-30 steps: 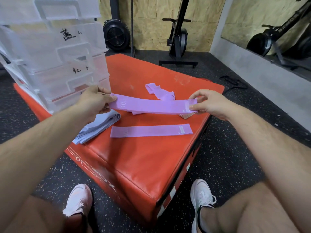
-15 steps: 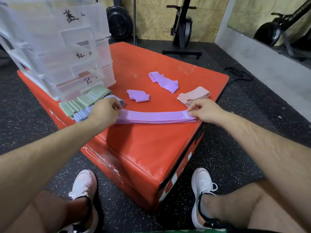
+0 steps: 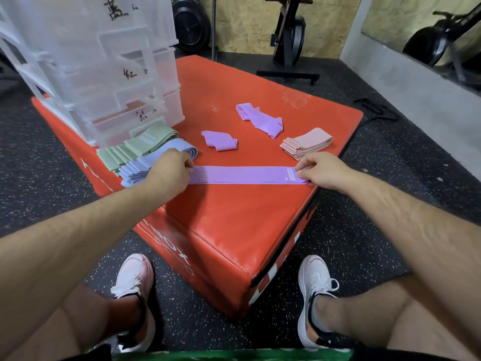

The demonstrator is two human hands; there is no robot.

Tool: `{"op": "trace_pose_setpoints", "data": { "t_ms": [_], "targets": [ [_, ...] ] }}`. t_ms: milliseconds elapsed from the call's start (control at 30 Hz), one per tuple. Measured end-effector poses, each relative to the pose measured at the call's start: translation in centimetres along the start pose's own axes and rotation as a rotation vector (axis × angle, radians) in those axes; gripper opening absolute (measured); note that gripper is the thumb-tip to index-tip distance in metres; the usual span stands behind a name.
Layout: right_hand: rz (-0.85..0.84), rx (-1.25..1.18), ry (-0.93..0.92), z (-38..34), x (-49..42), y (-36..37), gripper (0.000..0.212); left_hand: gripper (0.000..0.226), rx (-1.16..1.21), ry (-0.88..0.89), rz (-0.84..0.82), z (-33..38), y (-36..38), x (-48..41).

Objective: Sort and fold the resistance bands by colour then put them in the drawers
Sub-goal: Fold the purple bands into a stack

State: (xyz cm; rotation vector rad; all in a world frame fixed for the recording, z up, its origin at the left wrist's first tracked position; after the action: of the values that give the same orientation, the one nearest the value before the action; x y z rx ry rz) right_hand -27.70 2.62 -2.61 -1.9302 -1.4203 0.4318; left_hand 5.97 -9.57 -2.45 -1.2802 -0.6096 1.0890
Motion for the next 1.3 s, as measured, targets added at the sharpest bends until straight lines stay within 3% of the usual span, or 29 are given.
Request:
{"op": "trace_pose_setpoints", "data": {
  "t_ms": [133,200,367,533,633,800,933,1067,1167,1300],
  "targets": [
    [0.019,0.127,-0.103,-0.5,-0.2,-0.1,0.01,0.019,-0.142,0.155,0.062,1.8,0.0,0.5],
    [0.02,0.183,-0.148,-0.7,-0.1,0.1,0.007,0.023,-0.177,0.192,0.015,2.2,0.3,0.6],
    [-0.015,0.256,-0.162,-1.0,0.2,0.4,0.006,0.017,-0.142,0.212,-0.055,2.0,0.3,0.4],
    [0.079,0.564,-0.286,-5.0,0.6,0.6,0.016,0.022,-0.104,0.272,-0.049,3.4,-0.6,-0.5],
    [0.09,0.428,-0.384,-8.9,0.0,2.4,0.016,0.016,-0.106,0.297,-0.018,4.6,-1.4,-2.4],
    [-0.014,0.242,-0.429,-13.1,-3.2,7.0,0.018,0.032,-0.191,0.247,-0.039,6.0,-1.3,-5.6],
    [-0.181,0.268,-0.406,-13.8,-6.0,10.7,0.026,0.05,-0.242,0.206,-0.115,5.9,-0.2,-7.7],
    [-0.193,0.274,-0.404,-13.6,-8.0,11.5,0.031,0.06,-0.276,0.16,-0.197,5.5,1.2,-9.4],
    [-0.158,0.144,-0.402,-13.8,-8.4,10.9,0.032,0.049,-0.218,0.142,-0.219,5.4,1.7,-10.5],
    [-0.072,-0.194,-0.352,-14.4,-8.5,8.1,0.022,0.025,0.037,0.132,-0.159,6.0,-0.1,-11.4]
  ]
}}
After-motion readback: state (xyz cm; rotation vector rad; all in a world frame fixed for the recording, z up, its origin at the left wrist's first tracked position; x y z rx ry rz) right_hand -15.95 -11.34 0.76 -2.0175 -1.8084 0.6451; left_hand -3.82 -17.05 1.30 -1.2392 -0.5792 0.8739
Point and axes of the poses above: each hand's wrist, its own x-axis away from the middle knuckle, its own y-axis out of the palm, z = x × y, the point moved 9 cm from there along -x, towards the middle knuckle, and after that the axes turned 11 degrees about -x, right-handed, at the moved point
